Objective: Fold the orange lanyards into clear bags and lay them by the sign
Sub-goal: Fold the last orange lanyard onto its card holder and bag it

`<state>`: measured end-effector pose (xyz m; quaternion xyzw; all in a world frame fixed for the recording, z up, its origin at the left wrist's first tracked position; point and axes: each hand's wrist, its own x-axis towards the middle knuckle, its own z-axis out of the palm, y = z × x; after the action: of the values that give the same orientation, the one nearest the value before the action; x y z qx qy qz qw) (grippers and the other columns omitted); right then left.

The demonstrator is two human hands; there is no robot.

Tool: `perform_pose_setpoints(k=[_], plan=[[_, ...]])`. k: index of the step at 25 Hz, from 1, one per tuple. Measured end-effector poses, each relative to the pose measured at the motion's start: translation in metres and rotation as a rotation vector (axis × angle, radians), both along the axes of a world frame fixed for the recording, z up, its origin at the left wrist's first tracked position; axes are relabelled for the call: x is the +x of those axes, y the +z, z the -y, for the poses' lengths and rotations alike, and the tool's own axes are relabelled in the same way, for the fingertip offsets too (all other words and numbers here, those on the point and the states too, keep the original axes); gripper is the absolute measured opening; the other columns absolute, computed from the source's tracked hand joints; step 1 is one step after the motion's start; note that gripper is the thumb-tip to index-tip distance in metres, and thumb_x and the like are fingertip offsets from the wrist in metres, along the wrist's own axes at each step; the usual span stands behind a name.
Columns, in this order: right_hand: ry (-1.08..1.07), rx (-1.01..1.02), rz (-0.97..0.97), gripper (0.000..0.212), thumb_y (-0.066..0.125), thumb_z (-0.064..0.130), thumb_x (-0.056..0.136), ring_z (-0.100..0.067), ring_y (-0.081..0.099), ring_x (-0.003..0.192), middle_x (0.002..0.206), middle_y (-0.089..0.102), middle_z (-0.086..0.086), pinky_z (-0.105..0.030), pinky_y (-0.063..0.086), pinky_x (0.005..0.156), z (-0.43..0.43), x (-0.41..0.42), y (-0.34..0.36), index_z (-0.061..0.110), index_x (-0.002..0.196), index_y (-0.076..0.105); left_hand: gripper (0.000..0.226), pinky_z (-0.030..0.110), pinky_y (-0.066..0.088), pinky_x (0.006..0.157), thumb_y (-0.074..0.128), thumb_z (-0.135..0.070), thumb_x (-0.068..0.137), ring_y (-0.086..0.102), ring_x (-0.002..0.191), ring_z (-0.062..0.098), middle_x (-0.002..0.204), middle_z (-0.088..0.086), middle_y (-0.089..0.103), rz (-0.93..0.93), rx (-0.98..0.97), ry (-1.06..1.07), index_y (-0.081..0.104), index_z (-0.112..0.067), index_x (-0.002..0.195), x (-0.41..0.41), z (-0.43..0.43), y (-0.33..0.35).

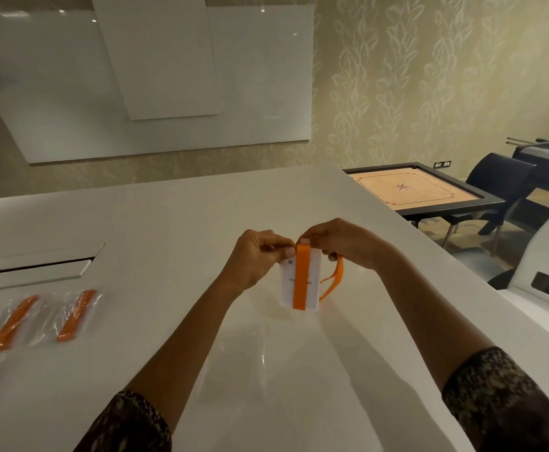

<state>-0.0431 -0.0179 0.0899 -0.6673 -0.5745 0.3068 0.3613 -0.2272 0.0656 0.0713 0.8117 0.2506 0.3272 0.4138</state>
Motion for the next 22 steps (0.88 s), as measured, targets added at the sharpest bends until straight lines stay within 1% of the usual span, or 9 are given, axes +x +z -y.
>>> perform_pose_setpoints(k=[2, 4, 6, 9, 13, 15, 17, 19, 22], plan=[[0.067, -0.056, -0.254, 0.02, 0.05, 0.02, 0.098, -0.025, 0.053, 0.083, 0.097, 0.063, -0.012, -0.032, 0.047, 0.073, 0.001, 0.001, -0.011, 0.018, 0.102, 0.069, 0.014, 0.014, 0.054, 0.074, 0.068, -0.011, 0.085, 0.067, 0.082, 0.01, 0.089, 0.002, 0.07, 0.091, -0.136, -0.003, 0.072, -0.015, 0.098, 0.0, 0.001, 0.008], [0.12, -0.053, -0.488, 0.021, 0.047, 0.022, 0.098, -0.023, 0.064, 0.09, 0.106, 0.064, -0.011, -0.038, 0.054, 0.082, 0.002, -0.004, -0.023, 0.019, 0.11, 0.063, 0.016, 0.018, 0.056, 0.076, 0.067, -0.011, 0.085, 0.068, 0.084, 0.013, 0.092, 0.005, 0.071, 0.161, -0.236, -0.008, 0.071, -0.013, 0.101, 0.002, -0.001, 0.016], [0.146, 0.015, -0.613, 0.024, 0.056, 0.019, 0.092, -0.015, 0.069, 0.089, 0.109, 0.064, -0.007, -0.032, 0.058, 0.072, 0.004, -0.013, -0.033, 0.021, 0.116, 0.056, 0.019, 0.022, 0.057, 0.076, 0.066, -0.011, 0.086, 0.069, 0.084, 0.014, 0.094, 0.008, 0.071, 0.213, -0.306, -0.016, 0.07, -0.01, 0.104, 0.003, -0.004, 0.024], [0.13, 0.182, -0.611, 0.052, 0.061, 0.012, 0.077, -0.017, 0.065, 0.103, 0.118, 0.061, -0.006, -0.035, 0.058, 0.079, 0.004, -0.024, -0.046, 0.023, 0.127, 0.048, 0.017, 0.027, 0.056, 0.081, 0.066, -0.016, 0.087, 0.07, 0.082, 0.012, 0.092, 0.005, 0.073, 0.212, -0.327, 0.032, 0.071, -0.013, 0.103, 0.006, -0.009, 0.034], [0.065, 0.264, -0.781, 0.035, 0.057, 0.019, 0.09, -0.026, 0.059, 0.115, 0.123, 0.06, -0.01, -0.04, 0.052, 0.09, -0.002, -0.04, -0.049, 0.02, 0.125, 0.052, 0.011, 0.025, 0.053, 0.079, 0.067, -0.023, 0.087, 0.069, 0.076, 0.005, 0.085, -0.006, 0.073, 0.166, -0.318, 0.105, 0.072, -0.021, 0.097, 0.008, -0.017, 0.047], [0.017, 0.242, -0.88, 0.04, 0.057, 0.025, 0.088, -0.033, 0.057, 0.119, 0.13, 0.056, -0.014, -0.044, 0.049, 0.093, -0.004, -0.043, -0.05, 0.02, 0.127, 0.048, 0.013, 0.025, 0.052, 0.078, 0.066, -0.025, 0.087, 0.069, 0.08, 0.007, 0.088, -0.005, 0.073, 0.142, -0.33, 0.13, 0.071, -0.02, 0.099, 0.007, -0.022, 0.052], [0.038, 0.252, -0.86, 0.038, 0.056, 0.025, 0.085, -0.03, 0.06, 0.115, 0.126, 0.059, -0.01, -0.044, 0.049, 0.094, -0.004, -0.047, -0.052, 0.025, 0.123, 0.05, 0.011, 0.023, 0.052, 0.074, 0.067, -0.026, 0.087, 0.068, 0.079, 0.006, 0.088, -0.005, 0.073, 0.125, -0.335, 0.153, 0.071, -0.022, 0.096, 0.006, -0.023, 0.055], [0.013, 0.294, -0.786, 0.033, 0.054, 0.01, 0.092, -0.027, 0.061, 0.113, 0.12, 0.062, -0.006, -0.045, 0.049, 0.095, -0.005, -0.053, -0.053, 0.027, 0.12, 0.052, 0.004, 0.022, 0.051, 0.07, 0.067, -0.026, 0.087, 0.068, 0.075, 0.004, 0.083, -0.008, 0.072, 0.12, -0.341, 0.163, 0.07, -0.026, 0.09, 0.006, -0.021, 0.057], [-0.066, 0.364, -0.71, 0.035, 0.048, 0.0, 0.094, -0.028, 0.062, 0.11, 0.114, 0.064, -0.01, -0.047, 0.052, 0.094, -0.004, -0.057, -0.055, 0.017, 0.124, 0.053, 0.002, 0.022, 0.052, 0.073, 0.069, -0.024, 0.085, 0.069, 0.076, 0.006, 0.082, -0.007, 0.072, 0.119, -0.35, 0.149, 0.07, -0.025, 0.087, 0.006, -0.021, 0.059]])
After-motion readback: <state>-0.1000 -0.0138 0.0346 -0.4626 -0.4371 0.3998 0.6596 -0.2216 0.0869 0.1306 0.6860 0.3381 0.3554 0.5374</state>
